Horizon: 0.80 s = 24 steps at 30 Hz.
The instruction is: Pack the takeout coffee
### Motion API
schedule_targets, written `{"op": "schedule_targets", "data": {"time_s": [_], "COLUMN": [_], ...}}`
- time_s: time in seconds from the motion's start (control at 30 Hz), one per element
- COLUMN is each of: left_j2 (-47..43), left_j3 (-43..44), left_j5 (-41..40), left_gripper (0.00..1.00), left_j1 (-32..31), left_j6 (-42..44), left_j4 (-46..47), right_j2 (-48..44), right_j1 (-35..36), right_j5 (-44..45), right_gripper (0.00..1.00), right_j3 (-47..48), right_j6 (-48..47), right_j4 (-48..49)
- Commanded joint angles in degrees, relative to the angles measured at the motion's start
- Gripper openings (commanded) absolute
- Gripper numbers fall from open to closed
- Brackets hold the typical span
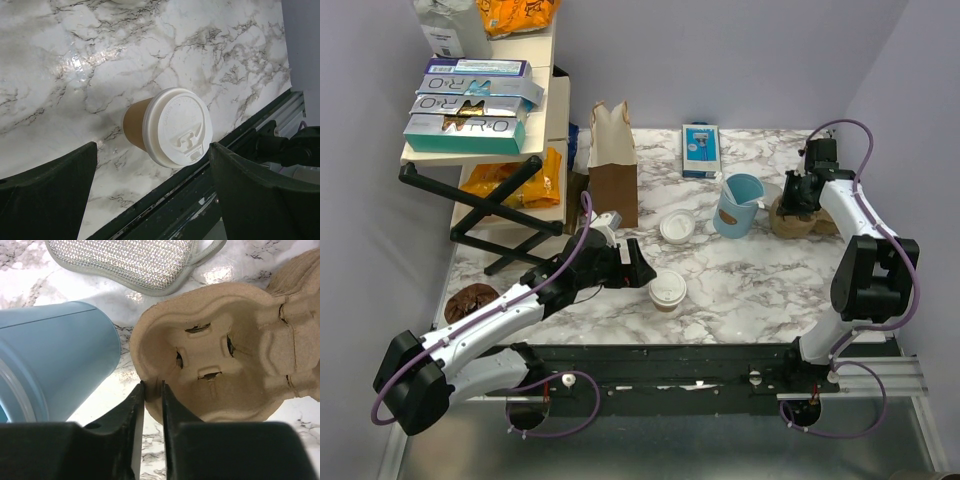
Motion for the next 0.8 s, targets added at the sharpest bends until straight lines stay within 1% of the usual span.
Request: {"op": "schedule_targets", "data": {"time_s": [0.0, 0.1, 0.13, 0.2, 0.23, 0.27, 0.6, 0.67, 0.77], "left_j2": [0.1, 0.02, -0.07, 0.02, 0.1, 0.19, 0.63, 0.72, 0.89], "left_j3": [-0.76, -0.76, -0.67, -0.67, -0.76, -0.67, -0.49, -0.41, -0.14], "left_j5": [1.39, 1.56, 1.65, 1.48, 1.47, 1.56, 1.83, 1.56, 1.21], "left_gripper": [0.99, 0.99, 0.99, 0.99, 0.99, 0.99, 0.99, 0.99, 0.99], "left_j1": [0.31, 0.31, 0.31, 0.31, 0.31, 0.4, 0.4, 0.4, 0.4], "left_j6": [0.57, 0.57, 0.57, 0.57, 0.65, 0.66, 0.74, 0.74, 0.74], "left_j4": [1.52, 1.61, 1.69, 1.61, 1.69, 1.69, 1.78, 1.69, 1.43], "right_j2": [-0.35, -1.23, -1.49, -2.2, -2.9, -3.34, -7.73, -9.13, -13.7], "right_j1": [-0.23, -0.23, -0.23, -0.23, -0.23, -0.23, -0.23, -0.23, -0.23], "right_j5": [-0.38, -0.55, -0.38, -0.2, 0.15, 0.24, 1.9, 3.92, 6.91], "right_gripper": [0.23, 0.2, 0.17, 0.11, 0.04, 0.01, 0.01, 0.01, 0.01], "right_j3": [1.34, 1.07, 1.07, 1.16, 1.16, 1.07, 1.34, 0.9, -0.94], "right_j6": [0.04, 0.21, 0.3, 0.3, 0.3, 0.21, -0.67, -0.67, -1.19], "right_j4": [0.58, 0.58, 0.5, -0.03, -0.12, -0.12, -1.52, -1.35, 0.67]}}
